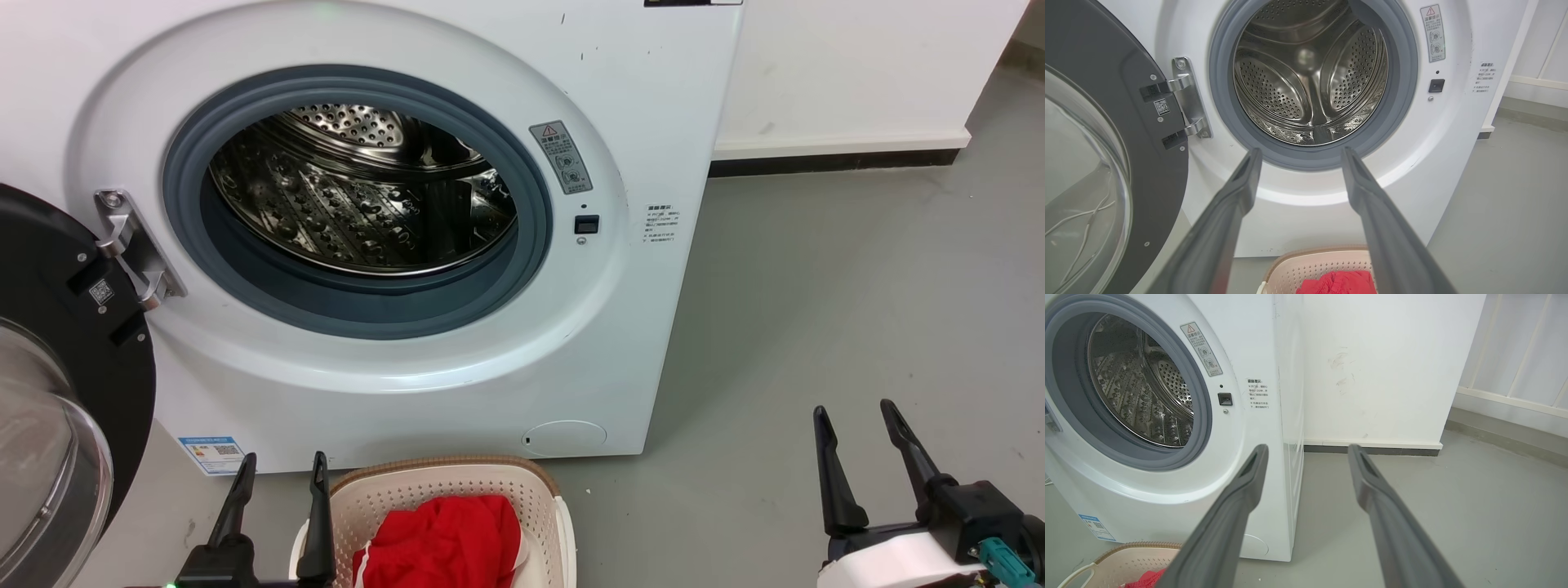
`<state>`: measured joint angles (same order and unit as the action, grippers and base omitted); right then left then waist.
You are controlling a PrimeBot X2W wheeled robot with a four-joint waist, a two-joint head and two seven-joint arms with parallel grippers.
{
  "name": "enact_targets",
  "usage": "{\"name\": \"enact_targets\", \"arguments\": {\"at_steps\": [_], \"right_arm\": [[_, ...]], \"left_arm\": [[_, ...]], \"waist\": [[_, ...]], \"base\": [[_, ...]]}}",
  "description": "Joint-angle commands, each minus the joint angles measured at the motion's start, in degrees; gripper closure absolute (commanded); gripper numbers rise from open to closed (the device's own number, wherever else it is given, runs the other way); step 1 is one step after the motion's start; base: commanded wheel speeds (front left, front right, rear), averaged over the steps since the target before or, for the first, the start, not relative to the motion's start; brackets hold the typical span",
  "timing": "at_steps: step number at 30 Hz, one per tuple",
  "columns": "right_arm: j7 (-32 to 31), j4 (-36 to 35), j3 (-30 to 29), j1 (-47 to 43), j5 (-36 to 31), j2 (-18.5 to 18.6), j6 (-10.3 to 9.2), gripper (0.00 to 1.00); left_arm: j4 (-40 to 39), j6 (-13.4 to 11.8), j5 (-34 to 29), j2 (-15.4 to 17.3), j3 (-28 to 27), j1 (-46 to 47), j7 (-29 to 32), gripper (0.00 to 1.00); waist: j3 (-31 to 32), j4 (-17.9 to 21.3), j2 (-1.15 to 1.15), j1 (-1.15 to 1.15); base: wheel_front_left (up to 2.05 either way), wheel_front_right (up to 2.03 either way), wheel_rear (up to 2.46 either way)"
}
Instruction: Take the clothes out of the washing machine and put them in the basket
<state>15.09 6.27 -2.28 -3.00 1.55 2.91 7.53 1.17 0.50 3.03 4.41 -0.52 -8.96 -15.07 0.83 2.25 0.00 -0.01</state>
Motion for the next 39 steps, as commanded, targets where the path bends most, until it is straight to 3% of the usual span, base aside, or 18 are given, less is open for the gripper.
{"name": "enact_targets", "arguments": {"at_steps": [1, 29, 30, 36, 39], "right_arm": [[0.11, 0.21, 0.14, -0.19, 0.28, -0.06, -0.07, 0.0], [0.11, 0.25, -0.28, 0.59, 0.8, -0.06, -0.07, 0.0], [-0.01, 0.6, -0.27, 0.22, 0.64, -0.02, 0.0, 1.0], [-0.99, 1.73, -0.32, 0.27, 4.95, -0.03, 0.0, 1.0], [-2.43, 2.15, -0.55, 0.96, 11.21, 0.08, -0.01, 1.0]], "left_arm": [[0.06, 0.2, -0.41, -0.35, -0.14, -0.19, -0.14, 0.0], [-0.56, 0.75, -1.31, -0.89, -1.84, 1.04, -0.15, 0.0], [0.1, 0.51, -0.8, -0.97, -1.84, 0.41, 0.04, 1.0], [2.25, 0.82, 3.37, -1.17, -2.47, 1.17, 1.67, 1.0], [2.91, 1.26, 9.56, -1.19, -2.7, 2.14, 3.1, 1.0]], "waist": [[0.02, 0.07, 0.0, 0.01], [-0.76, 0.18, 0.0, 0.01], [-0.83, 0.19, 0.0, 0.01], [-0.84, 0.12, 0.0, 0.01], [-0.84, 0.02, 0.0, 0.01]], "base": [[0.0, 0.0, 0.0], [0.0, 0.0, 0.0], [0.0, 0.0, 0.0], [0.0, 0.0, 0.0], [0.0, 0.0, 0.0]]}}
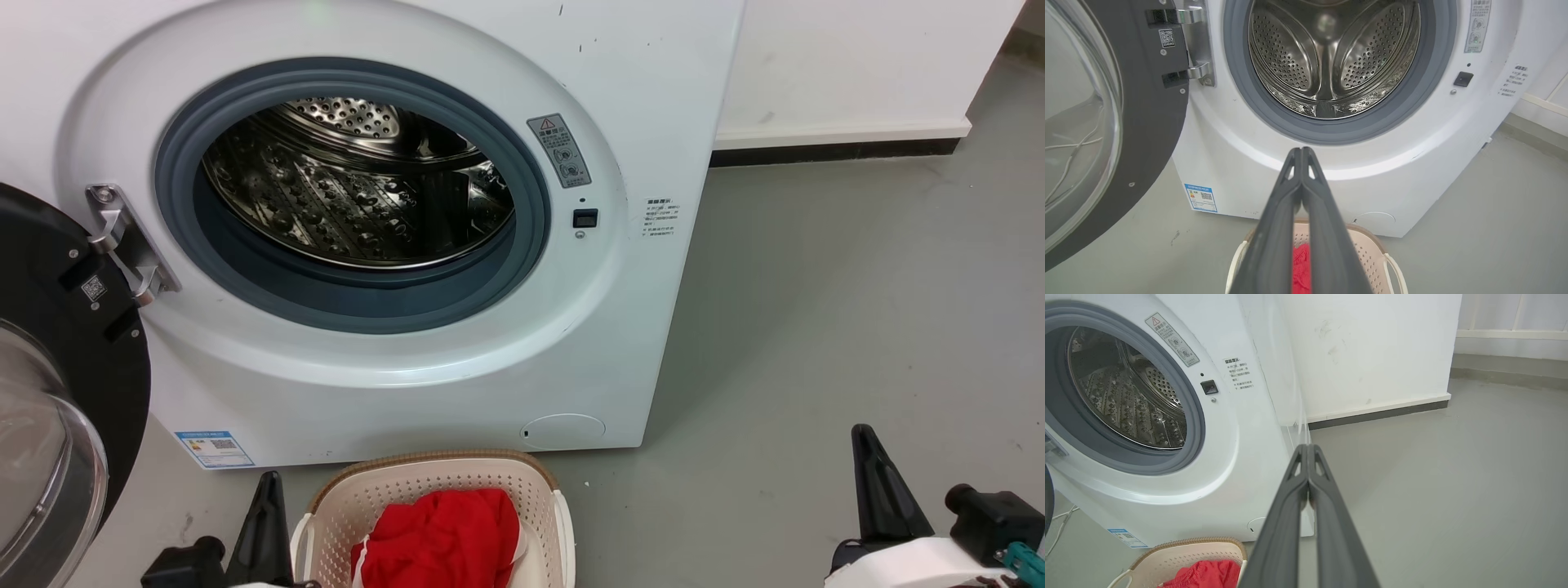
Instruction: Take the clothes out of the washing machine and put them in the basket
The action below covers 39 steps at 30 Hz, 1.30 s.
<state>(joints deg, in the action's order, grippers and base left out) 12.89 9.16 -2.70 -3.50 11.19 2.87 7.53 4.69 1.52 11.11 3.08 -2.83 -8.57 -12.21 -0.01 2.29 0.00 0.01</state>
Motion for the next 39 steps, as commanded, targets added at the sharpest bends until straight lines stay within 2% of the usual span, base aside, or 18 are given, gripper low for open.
{"name": "enact_targets", "arguments": {"at_steps": [1, 6, 10, 39], "right_arm": [[-0.51, -0.66, -0.17, 1.6, 2.75, 0.13, -0.01, 1.0], [-1.81, -0.27, -0.37, 2.27, 8.47, 0.19, -0.01, 1.0], [-3.75, 0.3, -0.67, 3.21, 16.9, 0.27, -0.01, 1.0], [-9.61, 2.02, -1.68, 5.82, 41.88, 0.39, -0.02, 1.0]], "left_arm": [[-0.51, 0.32, 2.66, 0.14, -0.4, 1.92, 0.49, 1.0], [0.01, 0.73, 8.36, 0.12, -0.5, 2.74, 1.65, 1.0], [0.96, 1.35, 16.74, 0.09, -0.78, 4.11, 3.53, 1.0], [4.13, 3.18, 41.61, -0.02, -1.95, 8.48, 9.4, 1.0]], "waist": [[0.0, -0.03, 0.0, 0.0], [-0.01, -0.13, 0.0, 0.0], [-0.02, -0.28, 0.0, 0.0], [-0.06, -0.85, 0.0, 0.0]], "base": [[0.0, 0.0, 0.0], [0.0, 0.0, 0.0], [0.0, 0.0, 0.0], [0.0, 0.0, 0.0]]}}
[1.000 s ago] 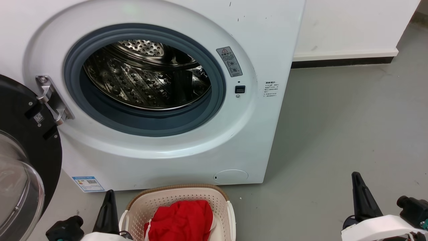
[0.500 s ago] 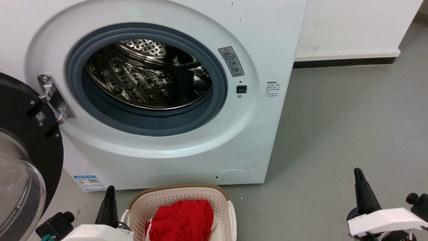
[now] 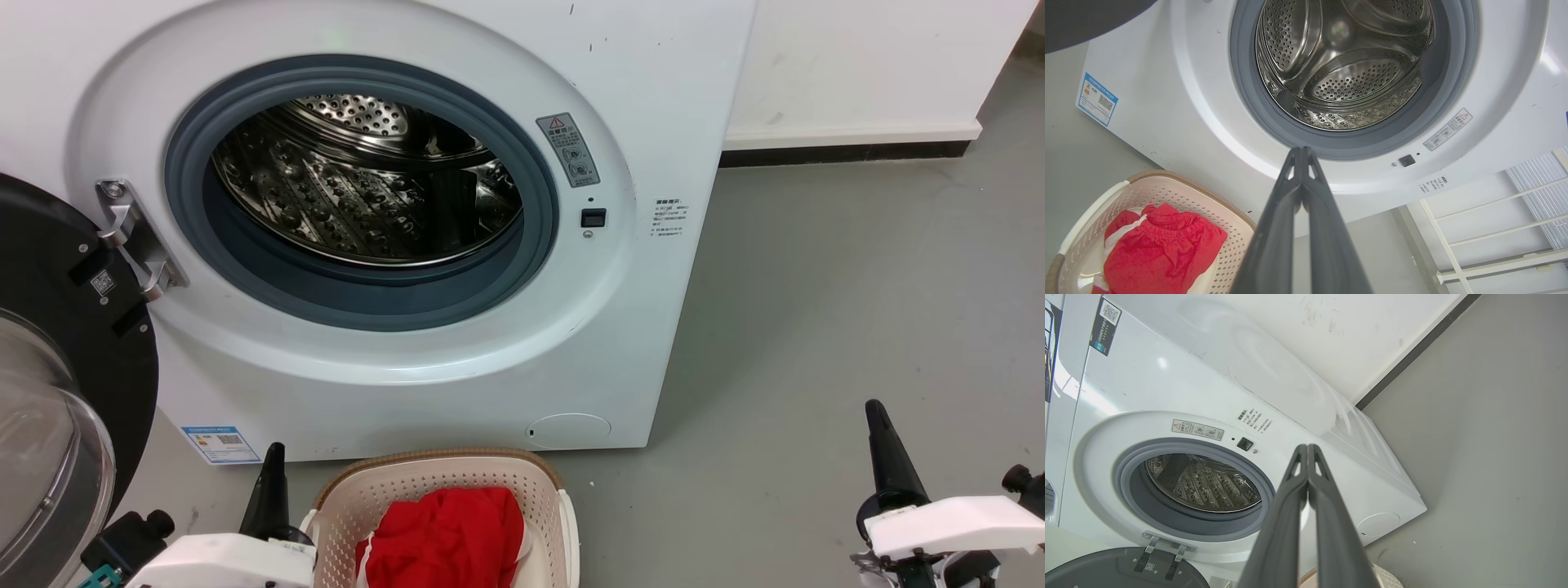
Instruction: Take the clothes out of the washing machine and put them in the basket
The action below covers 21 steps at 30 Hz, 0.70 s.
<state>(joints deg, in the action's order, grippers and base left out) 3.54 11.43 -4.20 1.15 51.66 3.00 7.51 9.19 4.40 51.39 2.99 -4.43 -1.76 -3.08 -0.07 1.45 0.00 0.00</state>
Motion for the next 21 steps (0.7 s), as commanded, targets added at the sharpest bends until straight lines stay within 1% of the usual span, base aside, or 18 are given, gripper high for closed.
{"name": "enact_targets", "arguments": {"at_steps": [1, 21], "right_arm": [[-0.48, -0.19, -0.21, 1.26, 2.15, 0.26, 0.0, 1.0], [-3.85, 0.77, -0.87, 2.92, 16.05, 0.25, -0.01, 1.0]], "left_arm": [[-0.29, 0.34, 2.06, 0.07, -0.38, 1.8, 0.44, 1.0], [1.55, 1.36, 15.96, 0.0, -1.01, 4.12, 3.8, 1.0]], "waist": [[0.0, -0.03, 0.0, 0.0], [-0.03, -0.44, 0.0, 0.0]], "base": [[0.0, 0.0, 0.0], [0.0, 0.0, 0.0]]}}
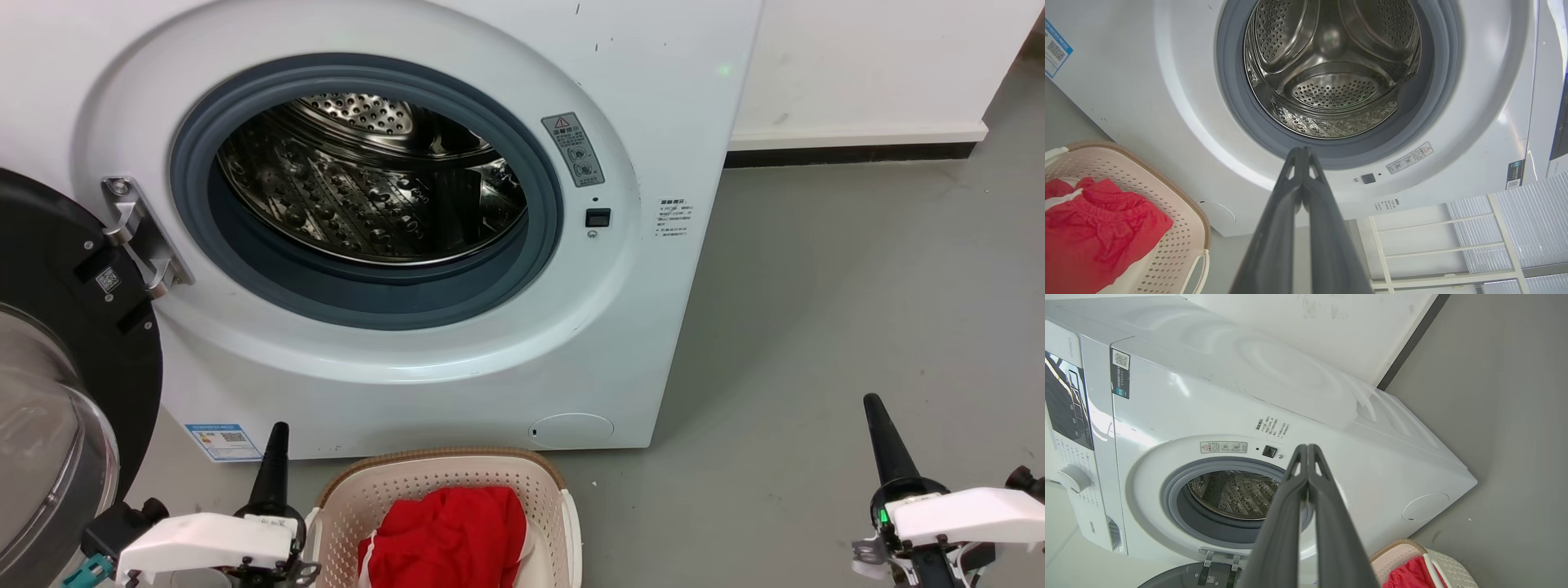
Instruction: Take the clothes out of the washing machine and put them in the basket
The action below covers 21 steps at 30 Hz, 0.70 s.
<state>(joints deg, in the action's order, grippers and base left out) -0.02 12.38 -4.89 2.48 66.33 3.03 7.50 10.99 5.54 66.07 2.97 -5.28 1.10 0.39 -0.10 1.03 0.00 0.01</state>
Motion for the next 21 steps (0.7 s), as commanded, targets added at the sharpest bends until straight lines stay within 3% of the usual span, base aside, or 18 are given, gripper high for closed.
{"name": "enact_targets", "arguments": {"at_steps": [1, 21], "right_arm": [[-0.46, -0.14, -0.21, 1.65, 1.97, 0.23, 0.0, 1.0], [-3.12, 0.68, -0.78, 2.83, 12.91, 0.18, -0.01, 1.0]], "left_arm": [[-0.16, 0.28, 1.87, 0.01, -0.19, 1.31, 0.47, 1.0], [1.3, 1.08, 12.87, -0.05, -0.73, 3.39, 3.06, 1.0]], "waist": [[0.0, -0.04, 0.0, 0.0], [-0.03, -0.43, 0.0, -0.01]], "base": [[0.0, 0.0, 0.0], [0.0, 0.0, 0.0]]}}
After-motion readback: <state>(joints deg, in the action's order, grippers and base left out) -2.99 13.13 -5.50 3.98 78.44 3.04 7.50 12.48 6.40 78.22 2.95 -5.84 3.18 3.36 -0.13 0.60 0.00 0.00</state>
